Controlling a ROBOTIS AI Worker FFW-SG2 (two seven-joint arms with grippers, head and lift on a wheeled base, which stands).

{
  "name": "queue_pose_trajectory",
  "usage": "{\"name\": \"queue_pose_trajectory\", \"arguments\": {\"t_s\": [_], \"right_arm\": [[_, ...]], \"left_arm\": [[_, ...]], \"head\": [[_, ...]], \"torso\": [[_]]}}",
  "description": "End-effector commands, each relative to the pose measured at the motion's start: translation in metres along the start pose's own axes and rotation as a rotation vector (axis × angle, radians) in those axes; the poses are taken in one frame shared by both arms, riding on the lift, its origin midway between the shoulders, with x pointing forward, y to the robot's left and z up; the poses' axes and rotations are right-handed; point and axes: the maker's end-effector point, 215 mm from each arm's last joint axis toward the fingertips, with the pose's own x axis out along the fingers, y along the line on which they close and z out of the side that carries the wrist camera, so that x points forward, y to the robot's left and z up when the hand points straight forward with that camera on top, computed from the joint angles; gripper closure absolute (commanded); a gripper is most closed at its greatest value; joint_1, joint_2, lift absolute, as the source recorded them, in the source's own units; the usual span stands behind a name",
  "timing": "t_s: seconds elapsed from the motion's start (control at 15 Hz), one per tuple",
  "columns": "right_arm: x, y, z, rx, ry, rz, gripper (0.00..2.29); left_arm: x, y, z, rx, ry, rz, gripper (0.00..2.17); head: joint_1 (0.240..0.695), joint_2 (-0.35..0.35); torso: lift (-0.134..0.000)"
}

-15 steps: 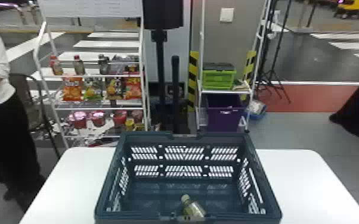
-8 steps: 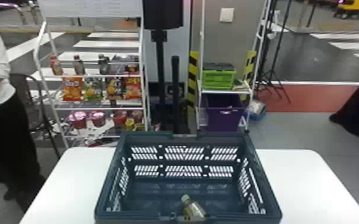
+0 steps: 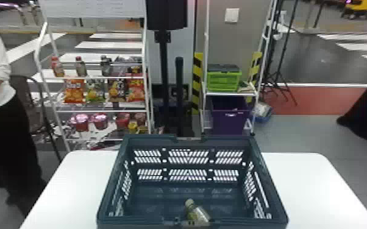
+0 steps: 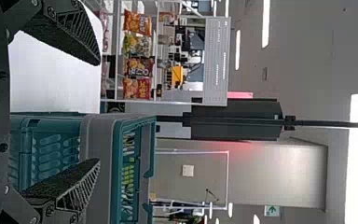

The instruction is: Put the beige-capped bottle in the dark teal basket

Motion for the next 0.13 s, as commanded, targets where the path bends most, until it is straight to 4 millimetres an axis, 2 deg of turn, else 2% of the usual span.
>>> {"name": "queue_pose_trajectory", "arguments": {"t_s": [0.0,0.07], "right_arm": [[-0.0011,-0.0014,-0.0011,-0.002,0.003,-0.001,0.08],[-0.0015,-0.0017,-0.0027,-0.002,0.006,-0.002,0.08]], "left_arm": [[-0.0011,-0.0015,-0.0007,0.002,0.003,-0.004,0.15],[-0.0012,-0.0023,-0.0006,0.005,0.002,-0.005,0.15]], "head": [[0.499,0.000],[0.499,0.000]], "torso": [[0.000],[0.000]]}}
